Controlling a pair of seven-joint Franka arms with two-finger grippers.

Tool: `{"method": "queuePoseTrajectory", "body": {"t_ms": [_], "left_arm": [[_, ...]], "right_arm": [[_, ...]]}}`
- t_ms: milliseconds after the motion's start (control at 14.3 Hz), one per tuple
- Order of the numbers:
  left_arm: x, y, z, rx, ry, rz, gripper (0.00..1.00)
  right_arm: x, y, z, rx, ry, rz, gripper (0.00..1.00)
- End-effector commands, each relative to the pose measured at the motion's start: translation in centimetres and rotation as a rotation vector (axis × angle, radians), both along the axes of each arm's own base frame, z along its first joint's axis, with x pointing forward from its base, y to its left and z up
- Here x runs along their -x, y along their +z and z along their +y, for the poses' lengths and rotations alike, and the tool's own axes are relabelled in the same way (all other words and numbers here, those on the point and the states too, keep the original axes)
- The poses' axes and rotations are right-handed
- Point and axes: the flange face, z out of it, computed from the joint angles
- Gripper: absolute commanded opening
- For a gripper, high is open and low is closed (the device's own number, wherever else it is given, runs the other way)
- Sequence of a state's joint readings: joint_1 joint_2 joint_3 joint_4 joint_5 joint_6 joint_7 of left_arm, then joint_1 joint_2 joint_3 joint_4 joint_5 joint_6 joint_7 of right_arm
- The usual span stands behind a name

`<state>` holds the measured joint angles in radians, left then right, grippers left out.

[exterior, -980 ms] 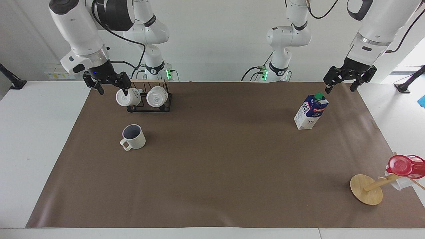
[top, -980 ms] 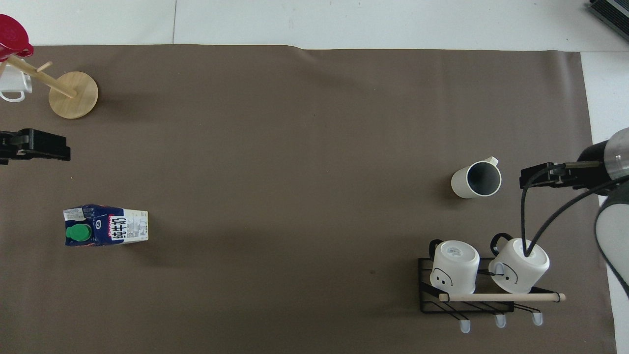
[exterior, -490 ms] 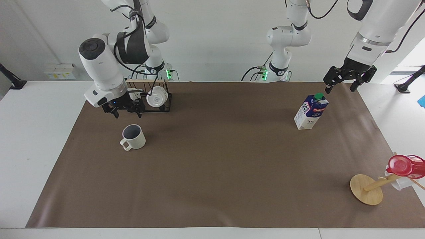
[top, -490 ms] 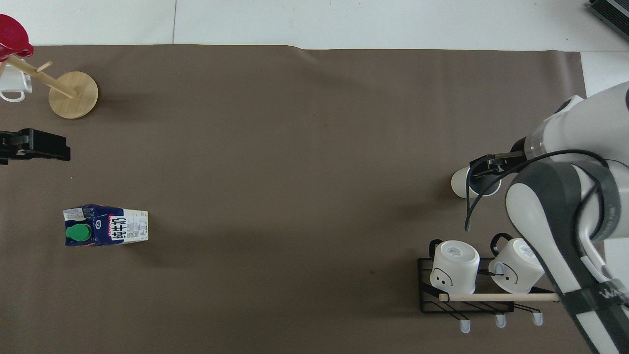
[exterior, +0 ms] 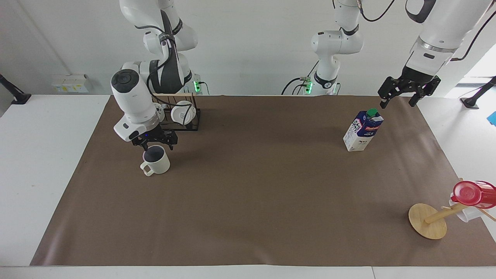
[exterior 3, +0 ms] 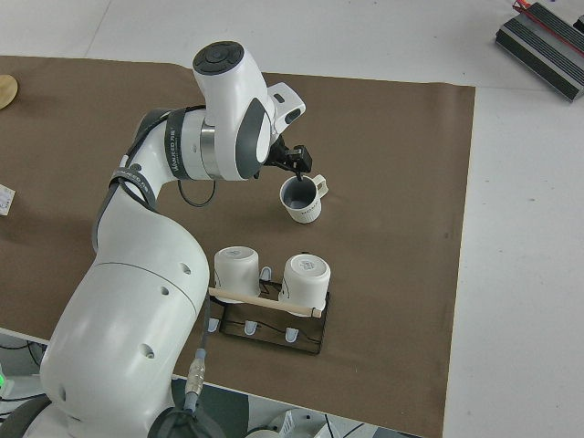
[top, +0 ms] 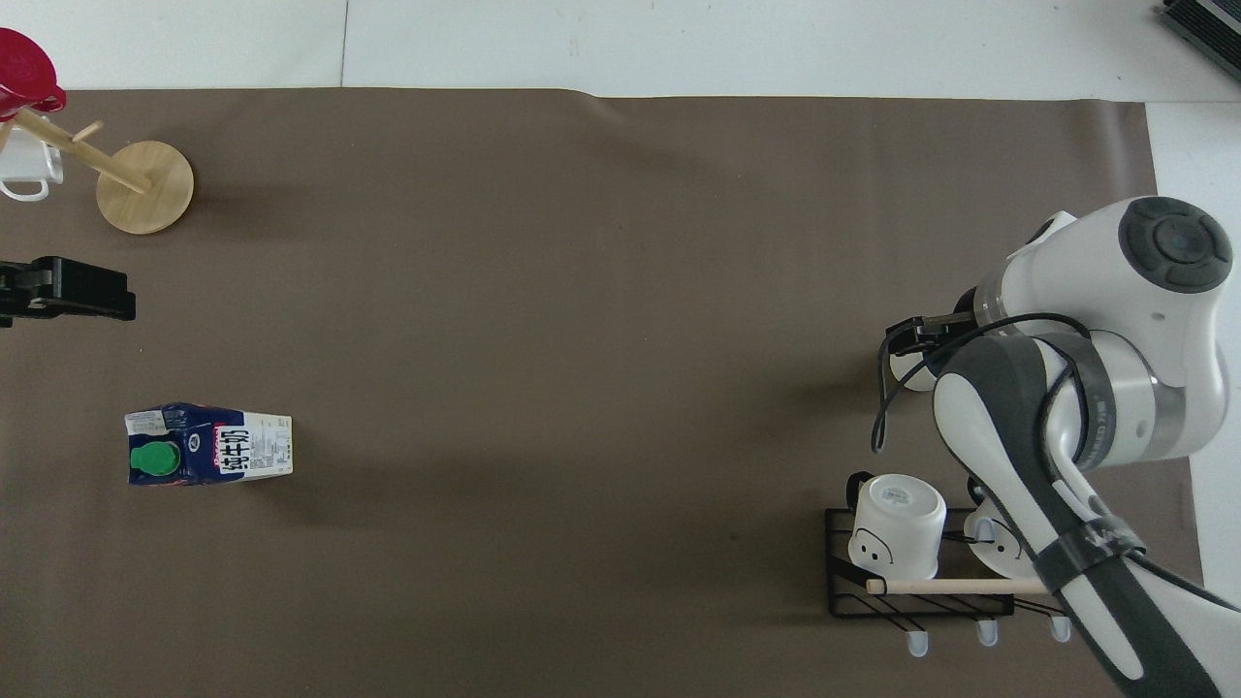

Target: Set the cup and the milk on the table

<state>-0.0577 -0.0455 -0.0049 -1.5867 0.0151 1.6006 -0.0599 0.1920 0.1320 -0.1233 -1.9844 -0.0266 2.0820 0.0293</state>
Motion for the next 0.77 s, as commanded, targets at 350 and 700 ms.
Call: {"method": "queuePoseTrajectory", "body": {"t_ms": [350,700], "left_arm": [[2.2,-2.7,2.2,-0.009,-0.025,0.004,1.00],[3.5,-6.0,3.4,-0.010,-0.050,0.055,1.00]], "right_arm": [[0.7,-6.2,-0.6,-0.006,0.019,-0.018,1.00],[0.7,-6.6,-0.9,-0.005,0.012,-0.015,1.00]]}}
